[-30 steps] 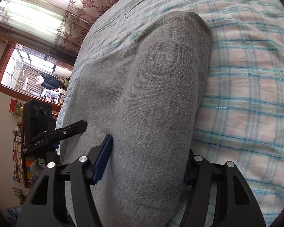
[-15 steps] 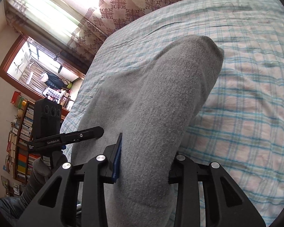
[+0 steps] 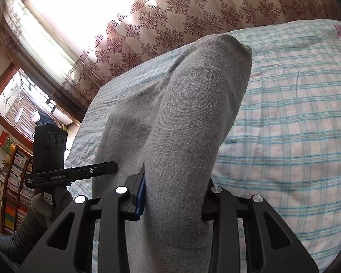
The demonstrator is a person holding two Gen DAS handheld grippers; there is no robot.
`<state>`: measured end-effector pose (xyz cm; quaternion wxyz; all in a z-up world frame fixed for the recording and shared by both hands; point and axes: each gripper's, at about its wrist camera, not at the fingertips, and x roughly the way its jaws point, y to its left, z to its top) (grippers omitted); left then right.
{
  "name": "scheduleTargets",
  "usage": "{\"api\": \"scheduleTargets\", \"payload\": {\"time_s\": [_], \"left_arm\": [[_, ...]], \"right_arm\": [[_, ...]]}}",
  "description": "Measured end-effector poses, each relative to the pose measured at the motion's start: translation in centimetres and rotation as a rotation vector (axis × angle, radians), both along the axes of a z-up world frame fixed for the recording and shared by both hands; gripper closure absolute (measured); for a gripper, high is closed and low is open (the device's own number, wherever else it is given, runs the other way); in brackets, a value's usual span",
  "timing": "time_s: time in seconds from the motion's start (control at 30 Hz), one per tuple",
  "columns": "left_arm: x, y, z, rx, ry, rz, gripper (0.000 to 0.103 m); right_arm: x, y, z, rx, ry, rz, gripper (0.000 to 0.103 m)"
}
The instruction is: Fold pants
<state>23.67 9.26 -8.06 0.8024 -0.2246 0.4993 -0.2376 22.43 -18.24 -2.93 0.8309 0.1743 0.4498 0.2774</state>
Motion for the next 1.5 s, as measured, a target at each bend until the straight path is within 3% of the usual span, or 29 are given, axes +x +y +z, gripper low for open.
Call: {"api": "scheduleTargets", "payload": {"time_s": [0.17, 0.4, 0.53, 0.57, 0.63, 0.7, 0.9, 0.97, 1.1, 1.23, 1.37, 1.5], "left_arm": [[3.9, -3.9, 0.0, -0.009, -0.001, -0.030, 0.071], [7.0, -7.4, -1.9, 0.131, 0.019, -0.038, 0.071], [7.1, -8.2, -3.1, 0.221, 0.004, -0.063, 0.067], [7.0, -8.3, -3.2, 0.235, -0.008, -0.068, 0.067], [6.9, -8.6, -3.2, 0.268, -0.031, -0.075, 0.064], [6.7, -9.0, -3.0, 0.332, -0.060, -0.072, 0.051], [5.3, -10.0, -1.5, 0.469, -0.133, -0.053, 0.046], [4.3, -10.3, -0.9, 0.511, -0.151, -0.047, 0.044], [1.4, -10.6, 0.4, 0.539, -0.190, -0.049, 0.037], [-1.8, -11.2, 0.9, 0.535, -0.212, -0.075, 0.033], [-3.6, -12.6, -0.3, 0.587, -0.230, -0.122, 0.029], [-4.0, -12.8, -2.5, 0.626, -0.214, -0.129, 0.029]], "right_arm": [[3.2, -4.3, -1.6, -0.017, 0.010, -0.055, 0.070], [7.0, -6.8, -6.2, -0.031, 0.100, -0.060, 0.070], [6.5, -7.8, -7.8, -0.045, 0.124, -0.085, 0.054], [6.2, -8.0, -7.9, -0.057, 0.119, -0.099, 0.044], [5.5, -8.7, -7.6, -0.104, 0.097, -0.146, 0.036], [4.2, -9.4, -6.9, -0.132, 0.068, -0.179, 0.036], [-1.0, -8.4, -3.7, -0.374, -0.071, -0.260, 0.036], [-3.0, -8.0, -3.0, -0.409, -0.098, -0.277, 0.036], [-6.4, -8.2, -3.0, -0.386, -0.072, -0.308, 0.036], [-9.0, -8.4, -3.8, -0.427, -0.033, -0.328, 0.036], [-9.9, -8.5, -6.4, -0.442, 0.070, -0.318, 0.036], [-10.0, -7.8, -8.1, -0.496, 0.086, -0.288, 0.036]]}}
